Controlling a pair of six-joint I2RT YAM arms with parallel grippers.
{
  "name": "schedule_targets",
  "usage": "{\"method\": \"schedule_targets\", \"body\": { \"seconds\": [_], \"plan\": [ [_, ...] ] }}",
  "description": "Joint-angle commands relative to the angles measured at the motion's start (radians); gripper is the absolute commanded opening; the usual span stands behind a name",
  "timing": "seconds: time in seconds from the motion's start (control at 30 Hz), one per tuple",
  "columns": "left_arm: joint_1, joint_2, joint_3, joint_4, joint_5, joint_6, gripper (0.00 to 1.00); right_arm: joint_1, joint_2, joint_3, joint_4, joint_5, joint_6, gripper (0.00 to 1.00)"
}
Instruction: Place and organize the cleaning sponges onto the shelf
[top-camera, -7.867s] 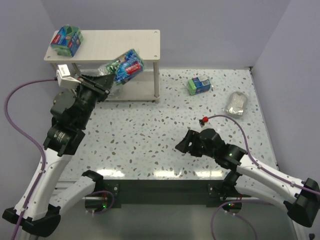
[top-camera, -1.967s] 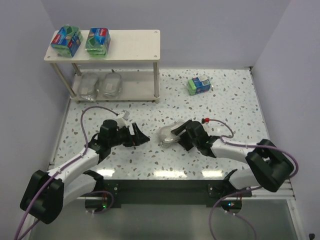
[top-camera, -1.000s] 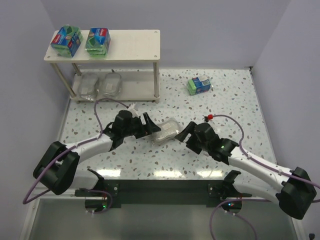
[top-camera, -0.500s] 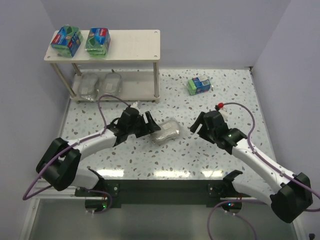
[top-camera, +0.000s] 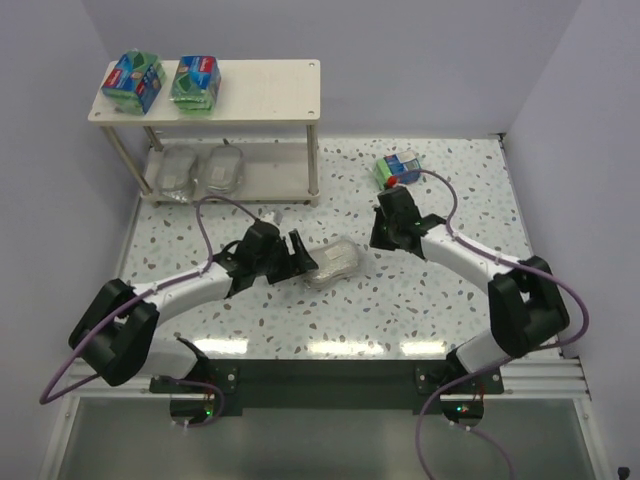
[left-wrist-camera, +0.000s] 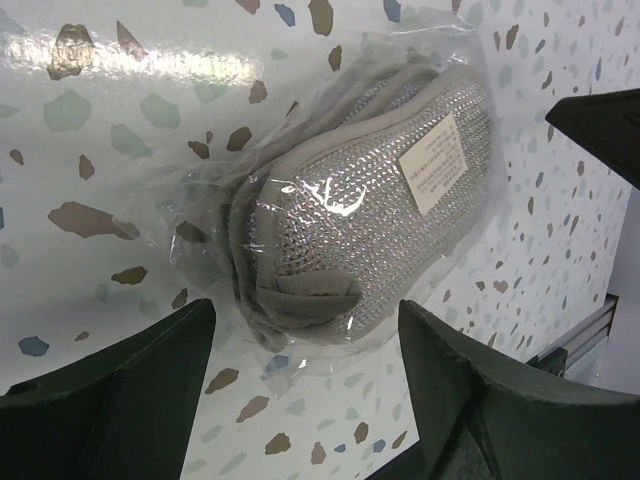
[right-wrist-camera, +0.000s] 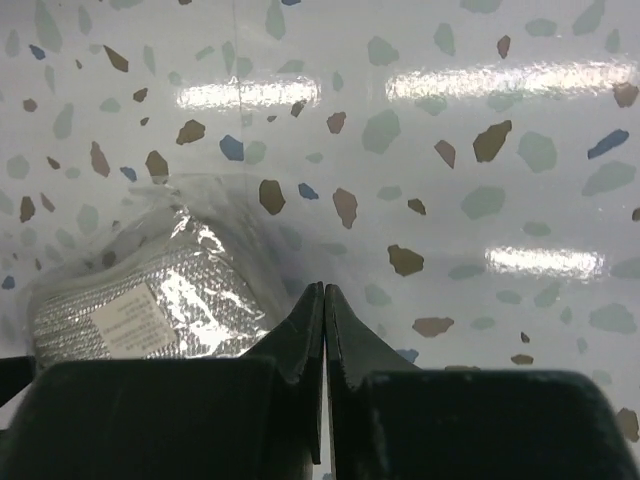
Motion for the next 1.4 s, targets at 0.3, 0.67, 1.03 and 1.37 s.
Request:
{"method": "schedule_targets", "body": {
  "seconds": [0.3,0.67,1.03,1.37],
  "plan": [
    [-0.005,0.084,0.021,0.086,-0.019,-0.010,0.77,0.014,0.217,0.120,0.057,-0.151,-0.122,0.00],
    [-0.005,0.107,-0.029,0.187,0.027,-0.034,0.63,0.074,0.243,0.076,0.120,-0.352,-0.090,0.00],
    [-0.002,0.033,-0.132,0.238,0.044,-0.048,0.07,0.075,0.220,0.062,0.099,-0.363,-0.073,0.00],
    [0.117,-0.309,-0.285,0.112,0.013,-0.128,0.00,0.051,0.053,0.071,-0.036,-0.293,-0.050,0.37]
  ]
}}
